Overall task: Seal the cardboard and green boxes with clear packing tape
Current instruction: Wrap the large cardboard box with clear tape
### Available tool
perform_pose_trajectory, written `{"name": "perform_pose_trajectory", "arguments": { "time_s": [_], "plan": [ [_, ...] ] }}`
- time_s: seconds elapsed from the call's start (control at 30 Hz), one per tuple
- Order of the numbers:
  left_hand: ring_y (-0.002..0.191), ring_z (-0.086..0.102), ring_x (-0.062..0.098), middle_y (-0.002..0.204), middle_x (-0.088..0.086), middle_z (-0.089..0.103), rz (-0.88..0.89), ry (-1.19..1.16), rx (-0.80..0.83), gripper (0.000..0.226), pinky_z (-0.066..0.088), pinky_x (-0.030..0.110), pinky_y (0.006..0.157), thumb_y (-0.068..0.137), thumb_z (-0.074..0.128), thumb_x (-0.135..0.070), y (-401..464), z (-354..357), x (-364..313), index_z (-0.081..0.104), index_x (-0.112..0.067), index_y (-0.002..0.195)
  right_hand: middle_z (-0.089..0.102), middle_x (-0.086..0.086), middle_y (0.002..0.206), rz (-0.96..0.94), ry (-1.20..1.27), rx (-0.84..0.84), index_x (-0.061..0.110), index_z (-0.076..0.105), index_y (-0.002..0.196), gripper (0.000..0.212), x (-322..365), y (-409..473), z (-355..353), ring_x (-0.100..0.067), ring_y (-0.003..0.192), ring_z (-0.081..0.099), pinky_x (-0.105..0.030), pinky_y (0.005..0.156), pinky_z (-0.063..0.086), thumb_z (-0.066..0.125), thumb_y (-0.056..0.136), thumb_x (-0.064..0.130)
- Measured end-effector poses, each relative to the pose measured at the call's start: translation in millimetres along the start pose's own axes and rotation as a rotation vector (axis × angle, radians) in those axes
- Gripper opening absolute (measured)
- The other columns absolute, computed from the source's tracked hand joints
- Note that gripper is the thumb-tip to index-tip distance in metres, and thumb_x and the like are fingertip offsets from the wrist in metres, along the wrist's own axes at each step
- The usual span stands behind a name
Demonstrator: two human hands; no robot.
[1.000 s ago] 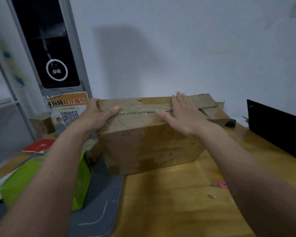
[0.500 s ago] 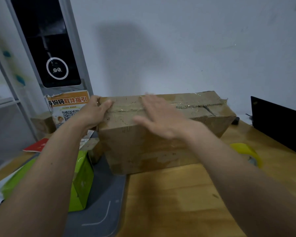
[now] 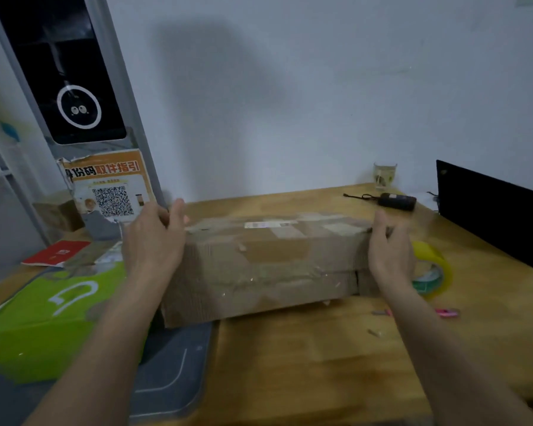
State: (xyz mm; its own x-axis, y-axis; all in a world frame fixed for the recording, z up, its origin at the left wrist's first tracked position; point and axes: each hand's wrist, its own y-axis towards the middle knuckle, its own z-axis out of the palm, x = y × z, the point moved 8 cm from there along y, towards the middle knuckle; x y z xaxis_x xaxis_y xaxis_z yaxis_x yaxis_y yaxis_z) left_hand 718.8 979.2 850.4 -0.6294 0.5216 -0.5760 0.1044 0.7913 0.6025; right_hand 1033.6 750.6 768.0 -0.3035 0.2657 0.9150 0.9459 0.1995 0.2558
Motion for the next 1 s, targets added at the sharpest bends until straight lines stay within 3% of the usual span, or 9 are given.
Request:
{"name": "perform_pose_trajectory", "arguments": {
  "time_s": [0.13,0.23,0.27,0.3,0.37,0.4,0.47,0.63,1.0],
  "plan": [
    [0.107,0.055,0.035,0.115,0.014,0.057,-0.078,0.321,0.329,0.071,0.050,0.046,0.088,0.087,0.034,-0.076,-24.5,35.5,24.0,0.062,-0.012,0.103,0.051,-0.009,0.092,0.050,-0.078,0.012,0.006,0.048,0.103,0.034,-40.0,-20.0,-1.3,-0.025,0.081,0.044,-0.038,0.069,0.034,0.036,0.102,0.038],
    [0.133,0.035,0.037,0.144,0.018,0.038,-0.050,0.499,0.554,0.077,0.040,0.049,0.103,0.087,0.041,-0.073,-53.5,58.6,20.4,0.047,-0.012,0.135,0.057,-0.015,0.110,0.027,-0.340,0.137,0.006,0.050,0.113,0.036,-44.7,-26.2,-0.4,-0.027,0.088,0.047,-0.039,0.074,0.040,0.041,0.100,0.038],
    [0.141,0.026,0.037,0.152,0.016,0.029,0.002,0.516,0.591,0.079,0.031,0.052,0.110,0.088,0.040,-0.072,-62.6,65.2,9.9,0.038,-0.016,0.144,0.054,-0.019,0.121,-0.059,-0.488,0.170,0.006,0.050,0.118,0.042,-36.4,-29.4,2.0,-0.030,0.099,0.049,-0.042,0.083,0.042,0.040,0.099,0.042],
    [0.147,0.016,0.034,0.159,0.012,0.020,0.083,0.523,0.636,0.083,0.019,0.053,0.116,0.089,0.035,-0.074,-70.1,76.0,-0.6,0.027,-0.019,0.151,0.046,-0.021,0.136,-0.201,-0.641,0.206,0.006,0.047,0.128,0.053,-22.7,-35.5,9.1,-0.033,0.119,0.046,-0.044,0.099,0.038,0.036,0.099,0.049],
    [0.151,-0.003,0.025,0.165,0.004,-0.001,0.243,0.531,0.772,0.088,0.002,0.050,0.121,0.088,0.018,-0.077,-83.5,98.8,-19.0,0.008,-0.023,0.156,0.016,-0.017,0.160,-0.497,-0.849,0.376,0.008,0.027,0.149,0.077,0.6,-58.4,37.8,-0.028,0.148,0.012,-0.038,0.119,0.011,0.016,0.095,0.062],
    [0.151,-0.009,0.022,0.165,0.003,-0.007,0.293,0.539,0.852,0.089,-0.002,0.046,0.121,0.087,0.013,-0.078,-86.8,108.4,-23.2,0.001,-0.024,0.157,0.006,-0.012,0.162,-0.574,-0.883,0.488,0.010,0.017,0.153,0.085,6.0,-68.6,51.1,-0.023,0.150,0.001,-0.036,0.120,0.003,0.004,0.090,0.066],
    [0.150,-0.013,0.021,0.164,0.003,-0.012,0.326,0.582,0.955,0.092,-0.005,0.041,0.120,0.085,0.009,-0.078,-88.7,118.5,-22.2,-0.007,-0.021,0.156,-0.002,-0.007,0.163,-0.566,-0.922,0.676,0.013,0.003,0.155,0.096,4.8,-71.4,65.9,-0.018,0.150,-0.004,-0.033,0.120,-0.001,-0.007,0.079,0.070],
    [0.150,-0.013,0.018,0.163,0.002,-0.015,0.383,0.619,0.966,0.099,-0.005,0.036,0.120,0.081,0.007,-0.079,-91.0,119.8,-23.3,-0.011,-0.017,0.156,-0.010,-0.004,0.162,-0.557,-0.968,0.895,0.013,-0.005,0.155,0.088,3.6,-41.6,97.9,-0.014,0.149,-0.009,-0.030,0.118,-0.004,0.005,0.088,0.069],
    [0.150,-0.014,0.014,0.163,-0.002,-0.017,0.468,0.592,0.927,0.099,-0.013,0.027,0.110,0.078,0.003,-0.080,-89.1,119.3,-23.6,-0.013,-0.019,0.155,-0.004,-0.010,0.162,-0.548,-0.957,0.877,0.007,-0.002,0.154,0.087,17.4,45.0,207.8,-0.020,0.150,-0.005,-0.034,0.119,-0.001,0.013,0.094,0.067]
  ]
}}
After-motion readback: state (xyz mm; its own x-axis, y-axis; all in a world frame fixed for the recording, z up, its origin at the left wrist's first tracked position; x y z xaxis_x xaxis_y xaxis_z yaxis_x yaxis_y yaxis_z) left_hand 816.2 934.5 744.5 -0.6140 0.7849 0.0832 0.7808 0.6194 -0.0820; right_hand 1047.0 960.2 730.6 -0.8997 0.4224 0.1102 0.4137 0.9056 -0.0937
